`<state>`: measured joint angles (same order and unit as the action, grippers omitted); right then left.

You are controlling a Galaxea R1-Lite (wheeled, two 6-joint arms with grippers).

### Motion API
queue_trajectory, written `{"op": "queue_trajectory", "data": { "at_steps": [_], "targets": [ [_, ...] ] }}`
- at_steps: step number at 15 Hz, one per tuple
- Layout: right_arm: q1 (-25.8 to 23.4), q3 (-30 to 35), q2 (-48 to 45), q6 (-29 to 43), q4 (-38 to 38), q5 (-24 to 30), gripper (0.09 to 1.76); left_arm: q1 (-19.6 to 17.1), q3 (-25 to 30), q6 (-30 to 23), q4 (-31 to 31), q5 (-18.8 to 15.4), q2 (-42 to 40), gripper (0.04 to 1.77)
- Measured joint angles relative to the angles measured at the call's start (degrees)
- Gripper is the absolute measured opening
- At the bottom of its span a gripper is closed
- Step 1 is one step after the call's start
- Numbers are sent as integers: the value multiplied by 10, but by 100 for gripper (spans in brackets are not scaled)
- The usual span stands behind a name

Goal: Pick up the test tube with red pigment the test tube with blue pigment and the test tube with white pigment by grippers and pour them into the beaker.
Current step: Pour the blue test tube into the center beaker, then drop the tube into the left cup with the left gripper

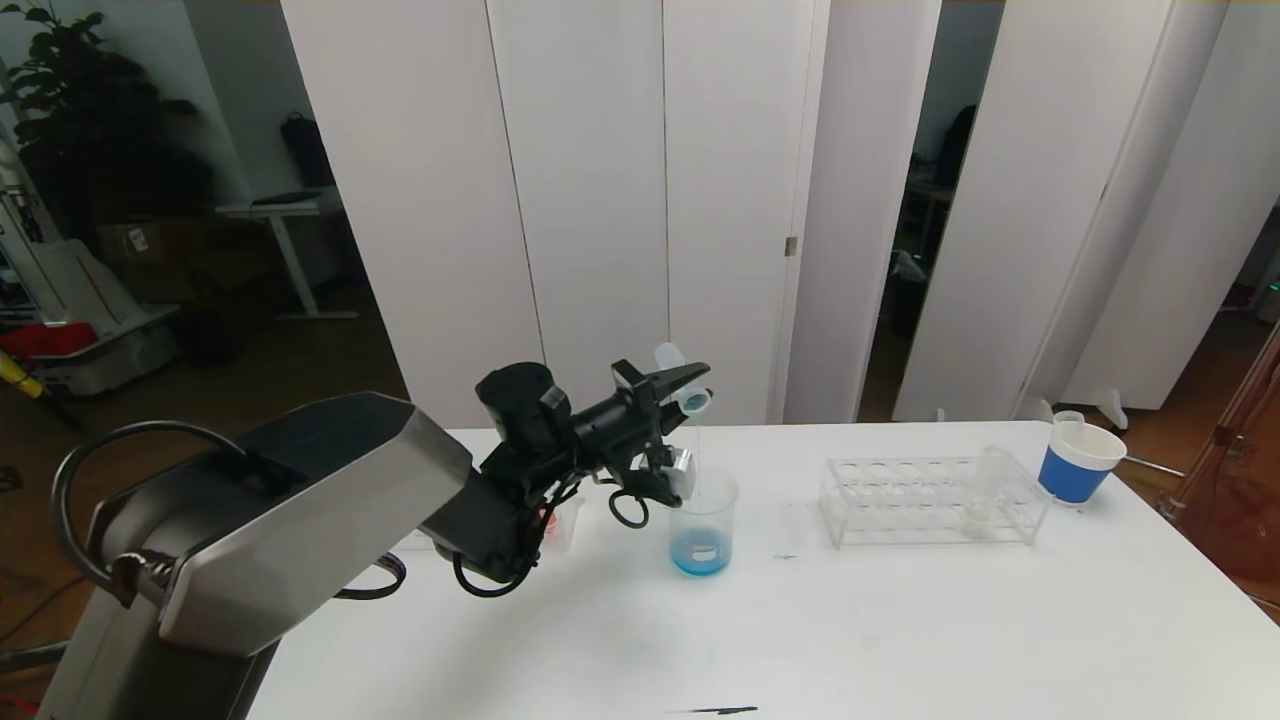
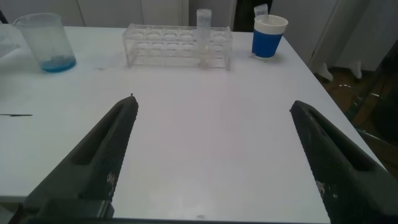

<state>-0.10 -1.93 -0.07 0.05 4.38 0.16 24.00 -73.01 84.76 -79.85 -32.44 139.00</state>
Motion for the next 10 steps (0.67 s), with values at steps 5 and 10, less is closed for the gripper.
{"op": "queue_trajectory", "data": {
  "at_steps": [5,10],
  "targets": [
    [0,0,0,0,0,0,175,0,-2,2,-3,0,-3,58],
    [0,0,0,0,0,0,175,4,47,3,-4,58,-21,58]
  ]
}}
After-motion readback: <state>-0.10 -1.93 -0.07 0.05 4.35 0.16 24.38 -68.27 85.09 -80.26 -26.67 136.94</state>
